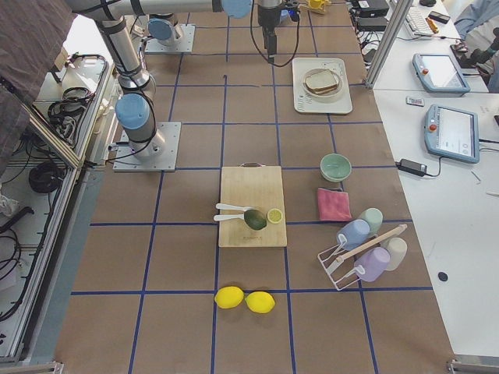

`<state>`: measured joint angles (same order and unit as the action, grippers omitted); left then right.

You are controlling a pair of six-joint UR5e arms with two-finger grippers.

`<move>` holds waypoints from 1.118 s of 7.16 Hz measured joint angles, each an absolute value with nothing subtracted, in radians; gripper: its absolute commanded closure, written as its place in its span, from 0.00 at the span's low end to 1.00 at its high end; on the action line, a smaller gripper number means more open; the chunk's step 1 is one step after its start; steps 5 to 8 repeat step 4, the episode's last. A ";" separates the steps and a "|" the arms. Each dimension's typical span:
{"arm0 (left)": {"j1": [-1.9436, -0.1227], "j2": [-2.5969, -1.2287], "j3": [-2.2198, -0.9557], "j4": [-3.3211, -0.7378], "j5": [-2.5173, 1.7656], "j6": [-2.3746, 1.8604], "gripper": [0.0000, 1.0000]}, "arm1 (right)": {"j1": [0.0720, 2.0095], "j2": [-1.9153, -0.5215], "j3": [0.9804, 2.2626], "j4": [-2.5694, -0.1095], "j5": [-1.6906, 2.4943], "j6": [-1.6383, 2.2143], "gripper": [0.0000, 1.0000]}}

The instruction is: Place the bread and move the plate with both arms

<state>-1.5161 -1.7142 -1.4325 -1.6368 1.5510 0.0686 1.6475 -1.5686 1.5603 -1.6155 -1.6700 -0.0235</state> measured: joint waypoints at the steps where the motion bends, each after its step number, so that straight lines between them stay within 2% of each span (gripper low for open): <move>1: -1.516 -1.673 -1.483 -1.594 1.551 0.070 0.00 | 1.648 -1.568 1.561 -1.617 -1.666 -0.023 0.00; 4: -1.516 -1.595 -1.544 -1.569 1.551 0.073 0.00 | 1.646 -1.570 1.557 -1.618 -1.639 -0.011 0.00; 8: -1.516 -1.595 -1.544 -1.569 1.551 0.073 0.00 | 1.646 -1.570 1.557 -1.618 -1.639 -0.011 0.00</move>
